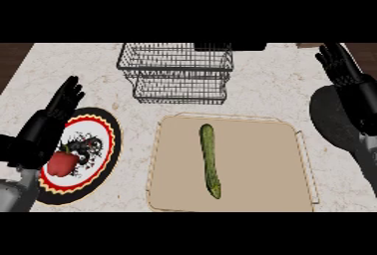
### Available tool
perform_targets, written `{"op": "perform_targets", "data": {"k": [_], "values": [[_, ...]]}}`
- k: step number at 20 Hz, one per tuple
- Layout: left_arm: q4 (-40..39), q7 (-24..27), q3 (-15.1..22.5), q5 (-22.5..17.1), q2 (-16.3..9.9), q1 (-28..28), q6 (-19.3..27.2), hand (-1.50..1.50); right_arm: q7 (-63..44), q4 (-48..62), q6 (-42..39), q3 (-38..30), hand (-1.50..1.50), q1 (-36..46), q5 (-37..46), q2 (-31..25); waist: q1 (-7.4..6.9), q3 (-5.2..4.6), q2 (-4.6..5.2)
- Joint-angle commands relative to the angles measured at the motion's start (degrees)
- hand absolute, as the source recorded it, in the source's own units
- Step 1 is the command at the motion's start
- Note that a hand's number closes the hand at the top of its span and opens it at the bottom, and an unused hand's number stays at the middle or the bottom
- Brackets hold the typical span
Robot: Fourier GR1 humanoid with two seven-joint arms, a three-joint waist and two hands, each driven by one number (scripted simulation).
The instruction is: Pick the squash from the tray and place it in the tiered basket
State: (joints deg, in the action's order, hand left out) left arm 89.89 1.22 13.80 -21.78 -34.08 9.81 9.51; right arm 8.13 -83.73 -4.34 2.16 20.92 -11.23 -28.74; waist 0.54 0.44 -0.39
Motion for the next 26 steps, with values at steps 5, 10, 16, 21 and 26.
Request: {"op": "perform_targets", "data": {"k": [5,10,16,21,26], "values": [[-6.4,-1.6,2.2,5.6,5.8,-11.6,10.8,0.00,-6.2,-10.8,18.5,-2.9,1.50,-4.9,5.4,6.8,0.30,-0.58,-0.26],[-8.3,-2.3,2.4,3.2,9.5,-13.7,12.1,0.00,-11.2,-4.0,38.9,-13.8,-1.50,-14.1,4.5,17.4,3.70,-0.43,-0.10],[-10.9,2.3,4.8,6.8,14.4,-14.3,14.2,0.00,-8.6,-26.1,46.2,0.5,-1.50,-27.3,14.0,27.5,0.97,-0.59,-0.02],[-9.1,-0.7,5.3,7.5,13.9,-13.3,14.9,0.00,-26.6,-28.4,39.3,10.8,-1.50,-34.6,22.9,18.5,0.22,-0.81,0.14],[-9.0,-0.9,6.2,8.3,14.2,-13.1,15.0,0.00,-41.3,-33.6,31.6,17.4,-1.50,-36.6,32.9,9.1,-0.10,-1.07,0.28]]}}
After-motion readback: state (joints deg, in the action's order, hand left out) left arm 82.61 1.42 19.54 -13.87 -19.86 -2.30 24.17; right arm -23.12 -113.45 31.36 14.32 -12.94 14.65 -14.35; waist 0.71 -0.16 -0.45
